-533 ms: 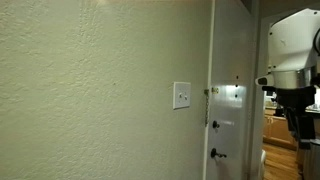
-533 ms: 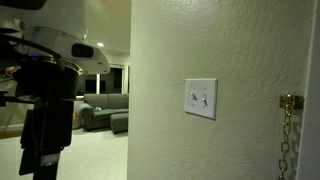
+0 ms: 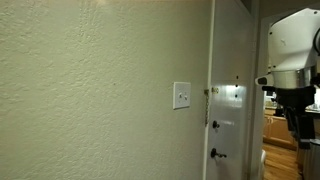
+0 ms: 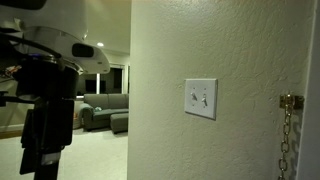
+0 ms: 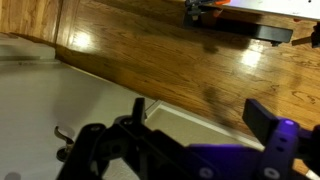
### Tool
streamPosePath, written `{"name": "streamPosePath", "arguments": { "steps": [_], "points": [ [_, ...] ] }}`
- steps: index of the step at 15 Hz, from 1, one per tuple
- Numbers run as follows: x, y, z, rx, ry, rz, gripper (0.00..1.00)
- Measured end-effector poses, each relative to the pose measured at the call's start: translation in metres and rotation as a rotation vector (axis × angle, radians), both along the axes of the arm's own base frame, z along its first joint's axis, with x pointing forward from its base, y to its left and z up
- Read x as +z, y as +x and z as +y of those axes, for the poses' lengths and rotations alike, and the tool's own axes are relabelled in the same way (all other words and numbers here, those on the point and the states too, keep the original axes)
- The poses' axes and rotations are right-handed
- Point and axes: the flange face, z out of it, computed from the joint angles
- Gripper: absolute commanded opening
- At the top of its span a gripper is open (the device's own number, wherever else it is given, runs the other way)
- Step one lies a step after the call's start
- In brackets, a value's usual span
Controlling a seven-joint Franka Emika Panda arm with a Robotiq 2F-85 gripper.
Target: Lift up the right switch on the wall.
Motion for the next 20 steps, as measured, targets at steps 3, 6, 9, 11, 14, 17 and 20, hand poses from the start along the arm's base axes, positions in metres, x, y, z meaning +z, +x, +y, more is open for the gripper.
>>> {"name": "streamPosePath", "arguments": {
  "steps": [3, 6, 9, 11, 14, 17, 20],
  "points": [
    [-0.002, 0.003, 0.005, 0.014, 0.010, -0.002, 1.00],
    [-0.002, 0.013, 0.009, 0.029, 0.027, -0.028, 1.00],
    [-0.002, 0.034, 0.006, 0.027, 0.064, -0.088, 1.00],
    [-0.002, 0.051, 0.000, 0.007, 0.102, -0.117, 1.00],
    [0.000, 0.077, -0.008, -0.036, 0.162, -0.147, 1.00],
    [0.007, 0.103, -0.012, -0.075, 0.202, -0.183, 1.00],
    [0.021, 0.124, -0.014, -0.092, 0.212, -0.227, 1.00]
  ]
}}
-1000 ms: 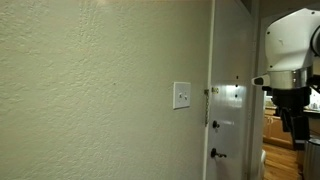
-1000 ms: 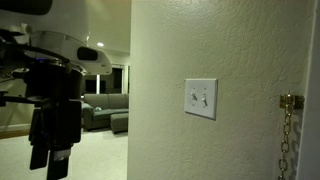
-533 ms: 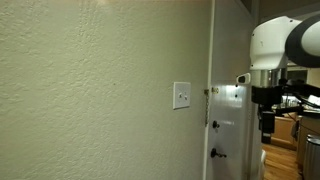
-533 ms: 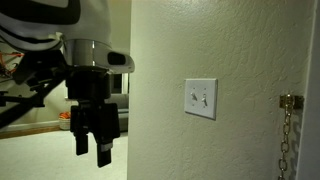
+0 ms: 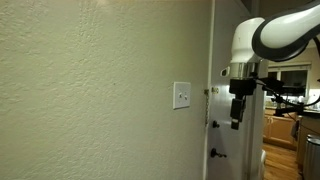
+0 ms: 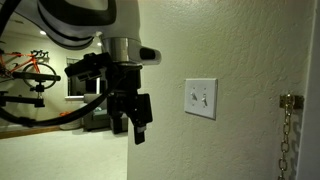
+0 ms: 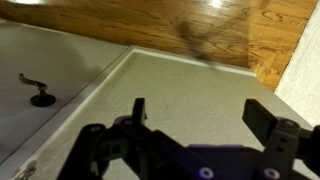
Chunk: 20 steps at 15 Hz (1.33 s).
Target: Lift up the right switch on the wall.
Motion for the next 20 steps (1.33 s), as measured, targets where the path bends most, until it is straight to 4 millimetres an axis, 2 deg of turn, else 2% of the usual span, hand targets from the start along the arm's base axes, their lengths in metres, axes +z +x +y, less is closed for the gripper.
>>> {"name": "streamPosePath", "arguments": {
  "steps": [10, 13, 20],
  "points": [
    [-0.002, 0.007, 0.000, -0.001, -0.002, 0.002, 1.00],
    [0.000, 0.023, -0.002, -0.026, -0.005, -0.028, 1.00],
    [-0.007, 0.075, -0.009, -0.111, -0.002, -0.073, 1.00]
  ]
}}
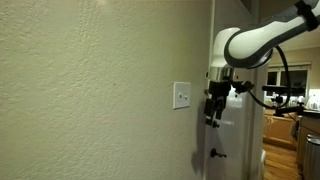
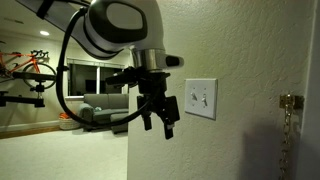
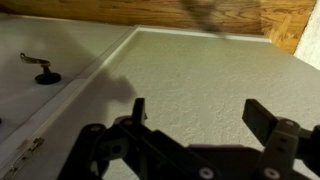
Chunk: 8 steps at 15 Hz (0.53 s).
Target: Lift up the right switch on the wall.
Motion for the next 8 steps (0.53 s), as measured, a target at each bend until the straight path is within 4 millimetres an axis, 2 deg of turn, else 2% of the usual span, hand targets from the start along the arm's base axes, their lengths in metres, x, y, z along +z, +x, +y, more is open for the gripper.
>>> {"name": "streamPosePath", "arguments": {
  "steps": [4, 8],
  "points": [
    [0.005, 0.026, -0.003, -0.055, 0.011, -0.071, 1.00],
    [0.017, 0.040, -0.008, -0.084, 0.004, -0.169, 1.00]
  ]
}}
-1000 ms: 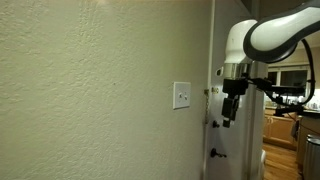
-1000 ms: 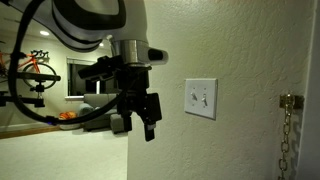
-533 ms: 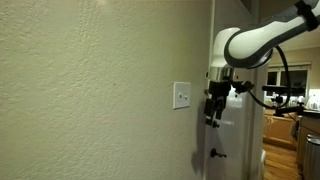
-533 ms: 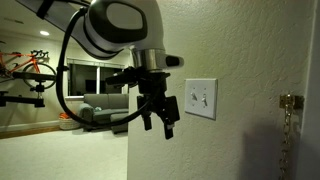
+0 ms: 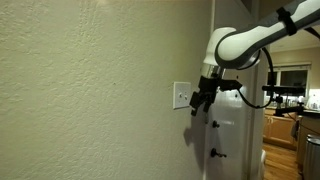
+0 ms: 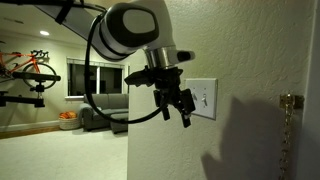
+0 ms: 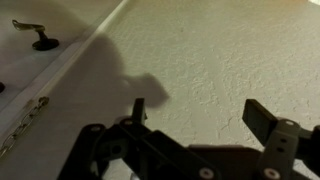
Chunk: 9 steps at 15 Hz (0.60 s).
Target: Lift up the right switch on the wall.
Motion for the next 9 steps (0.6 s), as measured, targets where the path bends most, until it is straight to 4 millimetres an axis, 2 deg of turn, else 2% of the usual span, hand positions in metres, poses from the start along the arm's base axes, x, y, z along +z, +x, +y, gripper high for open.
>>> {"name": "streamPosePath", "arguments": {
  "steps": [9],
  "points": [
    [0.0039, 0.0036, -0.0018, -0.006, -0.012, -0.029, 1.00]
  ]
}}
